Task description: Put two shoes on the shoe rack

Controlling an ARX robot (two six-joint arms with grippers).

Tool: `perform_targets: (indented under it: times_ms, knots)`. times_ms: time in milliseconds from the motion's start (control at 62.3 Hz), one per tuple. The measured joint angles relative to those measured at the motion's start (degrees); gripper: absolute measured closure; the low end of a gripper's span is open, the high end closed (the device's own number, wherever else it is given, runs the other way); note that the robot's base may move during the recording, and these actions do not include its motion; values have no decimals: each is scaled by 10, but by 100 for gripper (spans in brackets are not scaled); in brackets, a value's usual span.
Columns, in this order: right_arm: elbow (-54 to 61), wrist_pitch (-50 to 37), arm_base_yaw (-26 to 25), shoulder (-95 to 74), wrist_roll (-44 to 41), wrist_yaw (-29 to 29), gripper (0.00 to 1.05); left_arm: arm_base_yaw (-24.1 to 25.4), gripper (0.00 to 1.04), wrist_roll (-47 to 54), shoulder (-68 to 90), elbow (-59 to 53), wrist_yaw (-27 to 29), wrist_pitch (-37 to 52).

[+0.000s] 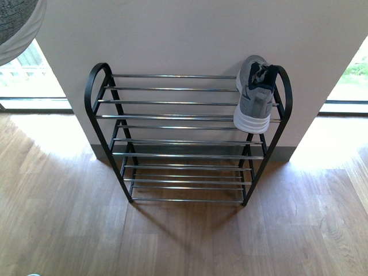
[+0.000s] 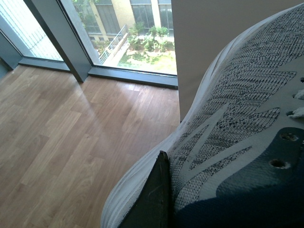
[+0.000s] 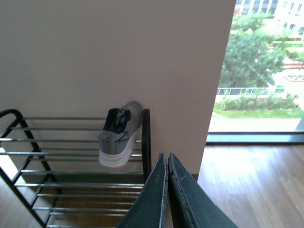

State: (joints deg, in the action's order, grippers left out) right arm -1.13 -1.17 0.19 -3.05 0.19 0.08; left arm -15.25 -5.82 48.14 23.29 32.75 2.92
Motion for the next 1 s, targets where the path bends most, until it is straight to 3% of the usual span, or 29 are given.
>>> perform_targets:
  times_ms: [482,706,819,995]
  knots:
    - [0,11,0,27,0,-1,102,0,103,0,0,0,0,0]
    - [0,11,0,27,0,-1,67,0,103,0,0,0,0,0]
    - [0,11,0,27,0,-1,49,6,103,-67,37,25,-2,-45]
    - [0,11,0,27,0,-1,21,41,103,-149,201,104,-89,30]
